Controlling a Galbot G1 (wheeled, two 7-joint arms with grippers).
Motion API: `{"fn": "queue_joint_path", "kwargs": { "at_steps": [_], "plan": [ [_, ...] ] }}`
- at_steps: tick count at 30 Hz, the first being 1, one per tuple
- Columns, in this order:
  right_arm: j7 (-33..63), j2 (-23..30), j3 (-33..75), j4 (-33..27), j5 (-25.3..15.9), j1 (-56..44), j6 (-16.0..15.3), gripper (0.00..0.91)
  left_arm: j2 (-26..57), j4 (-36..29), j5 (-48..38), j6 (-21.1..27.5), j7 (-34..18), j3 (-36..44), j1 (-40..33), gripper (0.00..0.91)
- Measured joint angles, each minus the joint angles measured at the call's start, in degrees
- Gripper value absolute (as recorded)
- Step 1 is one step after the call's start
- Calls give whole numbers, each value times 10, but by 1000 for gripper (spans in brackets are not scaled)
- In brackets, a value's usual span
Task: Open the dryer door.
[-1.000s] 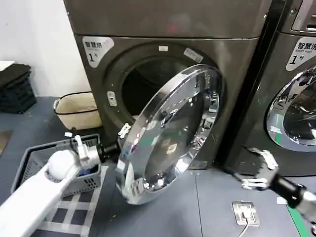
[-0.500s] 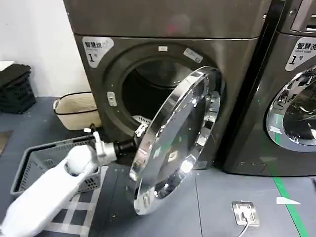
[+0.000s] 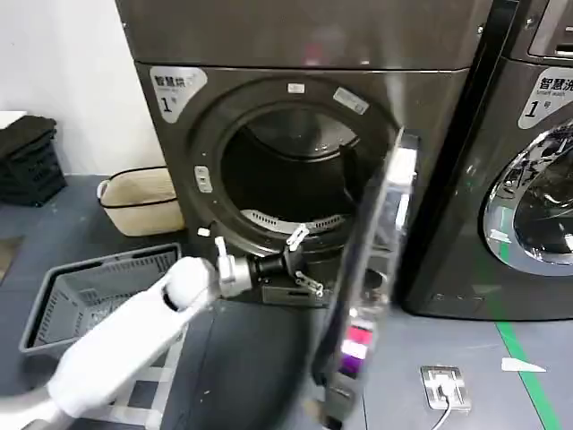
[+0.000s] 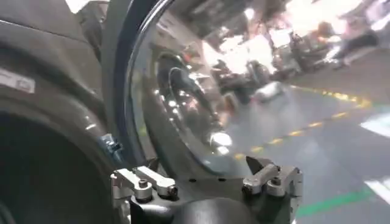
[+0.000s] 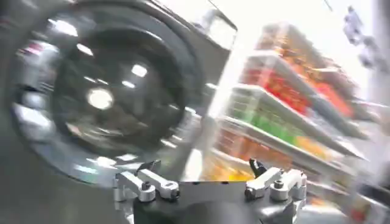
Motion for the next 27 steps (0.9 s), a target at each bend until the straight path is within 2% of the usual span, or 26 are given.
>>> {"fn": "queue_joint_path", "kwargs": {
  "at_steps": [16, 27],
  "plan": [
    [146, 50, 104, -61, -47, 17, -68, 907, -93, 58, 16, 12, -49, 95, -72, 907],
    [181, 78, 123, -45, -71, 28, -75, 907, -167, 114, 39, 15, -70, 127, -98, 907]
  ]
}}
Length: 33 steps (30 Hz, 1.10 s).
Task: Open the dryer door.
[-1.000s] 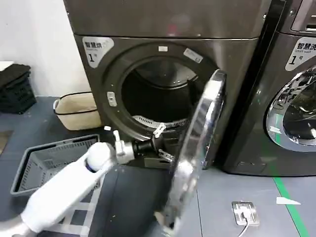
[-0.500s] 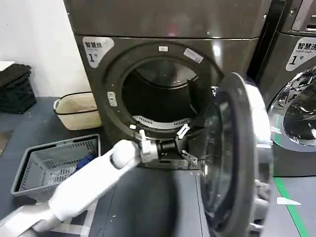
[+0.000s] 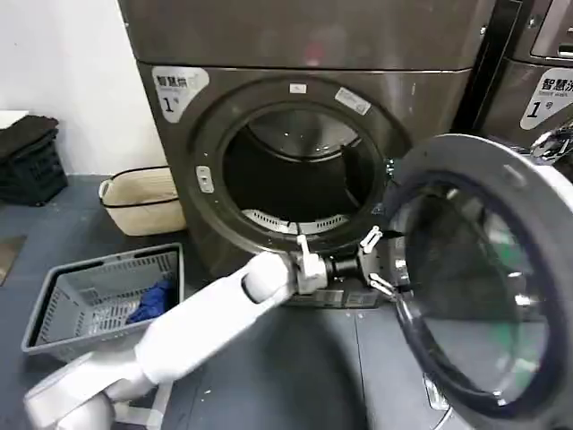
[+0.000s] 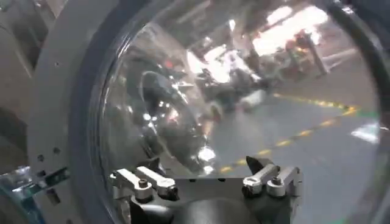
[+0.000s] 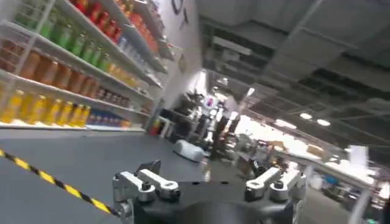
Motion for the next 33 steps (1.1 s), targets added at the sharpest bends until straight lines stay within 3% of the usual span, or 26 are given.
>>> {"fn": "queue_joint_path", "kwargs": {
  "at_steps": [15, 24, 33],
  "plan": [
    [14, 0, 2, 11, -4, 10, -5, 907, -73, 62, 5, 3, -5, 5, -12, 907],
    [23, 0, 6, 8, -4, 11, -4, 907, -81, 66, 4, 3, -4, 6, -14, 907],
    [43, 0, 24, -6, -12, 11, -26, 907, -65, 47, -16, 28, 4, 4, -5, 907]
  ]
}}
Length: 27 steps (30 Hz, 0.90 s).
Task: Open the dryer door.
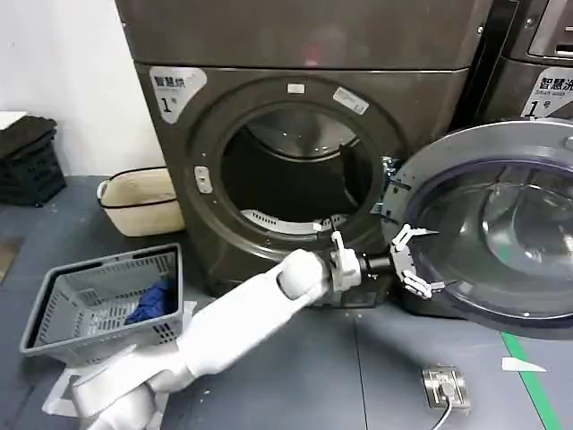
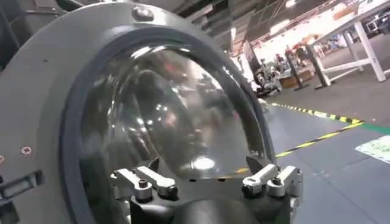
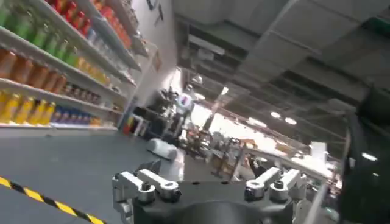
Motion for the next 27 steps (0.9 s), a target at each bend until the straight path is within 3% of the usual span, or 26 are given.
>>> {"fn": "queue_joint_path", "kwargs": {
  "at_steps": [6, 11, 22, 27],
  "plan": [
    [18, 0, 11, -10, -14, 1, -15, 907, 46, -74, -8, 88, -46, -20, 28, 907],
    [25, 0, 17, -19, -18, -2, -17, 907, 88, -148, -5, 125, -73, -68, 77, 907],
    [25, 0, 10, -13, -14, 0, -34, 907, 161, -257, -116, 269, -220, -270, 217, 907],
    [15, 0, 0, -2, -5, 3, -34, 907, 192, -286, -140, 308, -273, -362, 276, 907]
  ]
}}
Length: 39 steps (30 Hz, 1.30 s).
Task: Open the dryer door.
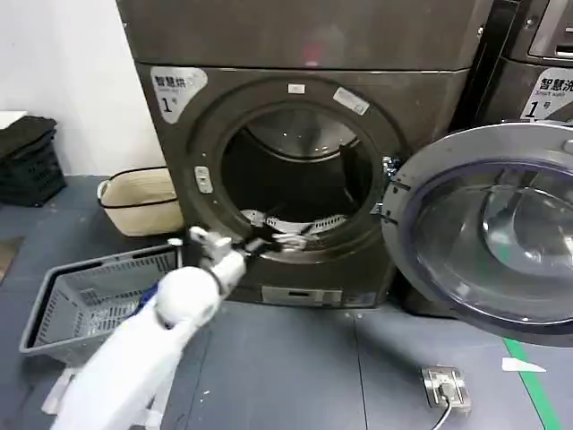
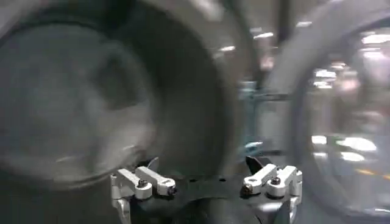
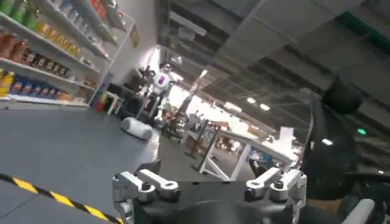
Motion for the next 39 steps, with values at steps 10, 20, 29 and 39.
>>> {"fn": "queue_joint_path", "kwargs": {
  "at_steps": [10, 20, 29, 39],
  "plan": [
    [-13, 0, -20, 7, 2, 7, 3, 907, 65, 8, -94, 86, -113, -128, 63, 907],
    [-17, 0, -41, 7, 2, 17, 3, 907, 145, 77, -218, 197, -269, -141, 9, 907],
    [-22, -12, -63, 9, 10, 27, 2, 907, 225, 150, -417, 197, -338, -124, -47, 907],
    [-24, -29, -77, 3, 14, 26, 2, 907, 298, 227, -629, 197, -373, -103, -66, 907]
  ]
}}
